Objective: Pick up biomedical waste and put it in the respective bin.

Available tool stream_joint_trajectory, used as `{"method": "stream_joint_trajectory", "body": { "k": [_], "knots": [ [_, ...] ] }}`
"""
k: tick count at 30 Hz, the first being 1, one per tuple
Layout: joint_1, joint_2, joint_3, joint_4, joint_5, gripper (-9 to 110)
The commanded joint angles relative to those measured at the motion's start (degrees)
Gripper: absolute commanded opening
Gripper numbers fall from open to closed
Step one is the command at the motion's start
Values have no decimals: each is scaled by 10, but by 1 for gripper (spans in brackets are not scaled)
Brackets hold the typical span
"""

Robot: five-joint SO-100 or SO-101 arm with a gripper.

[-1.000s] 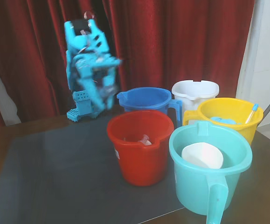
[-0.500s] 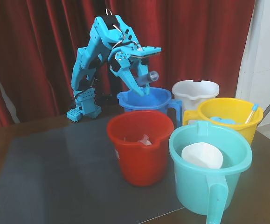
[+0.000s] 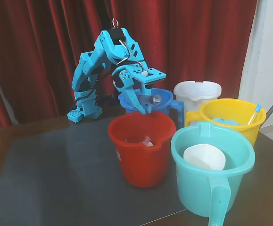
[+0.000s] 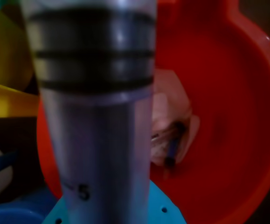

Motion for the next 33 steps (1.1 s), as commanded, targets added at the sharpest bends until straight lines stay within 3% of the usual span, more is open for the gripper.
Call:
{"method": "stream_joint_trajectory", "body": {
  "k": [1, 33],
  "knots": [
    [3, 12, -21, -19, -2, 0],
    [54, 8, -87, -77, -6, 0]
  ]
}}
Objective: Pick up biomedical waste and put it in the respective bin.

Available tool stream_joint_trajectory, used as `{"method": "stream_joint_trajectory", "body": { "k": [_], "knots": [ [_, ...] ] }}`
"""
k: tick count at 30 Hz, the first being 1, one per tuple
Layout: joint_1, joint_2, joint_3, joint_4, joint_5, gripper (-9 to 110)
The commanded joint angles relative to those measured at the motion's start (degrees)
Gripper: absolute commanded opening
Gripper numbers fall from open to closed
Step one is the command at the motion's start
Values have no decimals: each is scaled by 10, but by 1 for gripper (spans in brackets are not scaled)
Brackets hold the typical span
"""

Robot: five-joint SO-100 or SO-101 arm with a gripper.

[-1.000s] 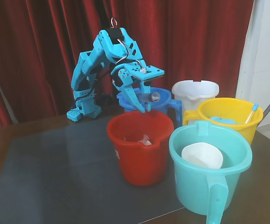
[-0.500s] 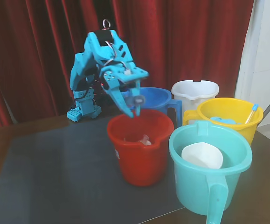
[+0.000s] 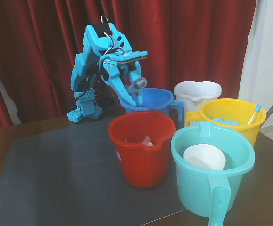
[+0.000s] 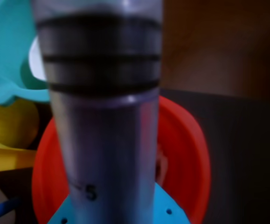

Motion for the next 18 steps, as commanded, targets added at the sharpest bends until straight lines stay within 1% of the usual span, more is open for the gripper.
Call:
{"method": "stream_joint_trajectory", "body": {
  "k": [1, 12, 18],
  "knots": [
    [-1, 8, -20, -12, -4, 0],
    [-2, 8, -20, 13, -5, 0],
    [-3, 8, -19, 14, -5, 7]
  ]
}}
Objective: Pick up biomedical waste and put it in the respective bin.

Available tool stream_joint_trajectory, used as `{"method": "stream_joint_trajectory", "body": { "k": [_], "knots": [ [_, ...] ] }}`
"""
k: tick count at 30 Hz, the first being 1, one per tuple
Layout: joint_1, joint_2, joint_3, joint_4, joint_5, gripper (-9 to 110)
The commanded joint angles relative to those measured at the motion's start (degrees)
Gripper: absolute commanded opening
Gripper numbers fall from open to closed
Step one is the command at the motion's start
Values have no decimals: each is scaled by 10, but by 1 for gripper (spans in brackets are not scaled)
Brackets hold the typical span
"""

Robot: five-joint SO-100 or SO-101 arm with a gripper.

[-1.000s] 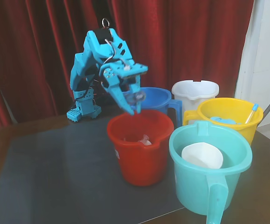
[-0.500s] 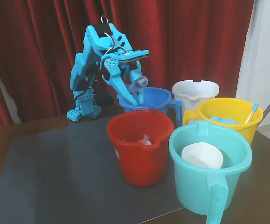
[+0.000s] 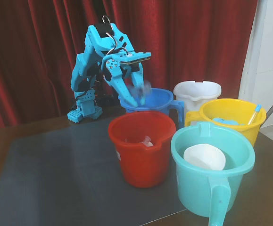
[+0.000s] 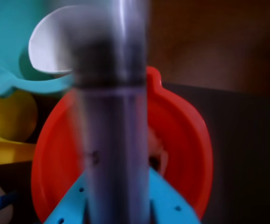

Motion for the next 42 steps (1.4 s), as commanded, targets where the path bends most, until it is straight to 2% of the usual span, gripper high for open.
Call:
{"method": "stream_joint_trajectory", "body": {
  "k": [1, 18, 22, 25, 28, 30, 33, 38, 42],
  "knots": [
    [0, 8, -19, 1, -4, 8],
    [-22, 14, -8, 26, -4, 8],
    [-14, 35, -36, 130, -43, 7],
    [11, 77, -95, 229, -103, 0],
    [57, 124, -98, 259, -160, 0],
    [77, 180, -64, 259, -225, 0],
    [85, 282, 45, 259, -266, 0],
    [87, 463, 272, 257, -342, 0],
    [96, 638, 503, 207, -400, 0]
  ]
}}
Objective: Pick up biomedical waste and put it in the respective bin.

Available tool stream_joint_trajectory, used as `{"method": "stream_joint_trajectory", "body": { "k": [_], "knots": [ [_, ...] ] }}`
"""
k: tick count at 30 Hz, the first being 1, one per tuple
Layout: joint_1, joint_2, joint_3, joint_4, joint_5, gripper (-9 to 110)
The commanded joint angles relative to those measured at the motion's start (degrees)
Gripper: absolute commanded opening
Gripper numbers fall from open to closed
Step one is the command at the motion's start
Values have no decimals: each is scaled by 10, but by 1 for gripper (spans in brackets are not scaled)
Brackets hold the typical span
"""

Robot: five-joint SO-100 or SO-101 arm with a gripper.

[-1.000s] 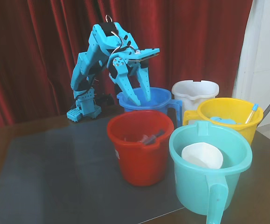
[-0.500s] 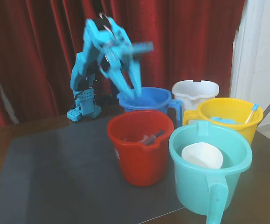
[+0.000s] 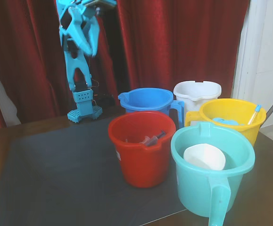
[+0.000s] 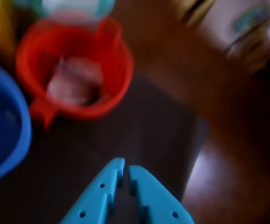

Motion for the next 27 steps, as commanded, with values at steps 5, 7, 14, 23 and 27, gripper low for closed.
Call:
{"method": "stream_joint_trajectory", "body": {
  "k": [5, 7, 14, 23, 27],
  "knots": [
    [95, 304, 327, 24, -223, 0],
    [136, 415, 474, -69, -322, 0],
    [178, 695, 841, -239, -403, 0],
    [182, 751, 1043, -325, -511, 0],
    [180, 747, 1129, -369, -515, 0]
  ]
}}
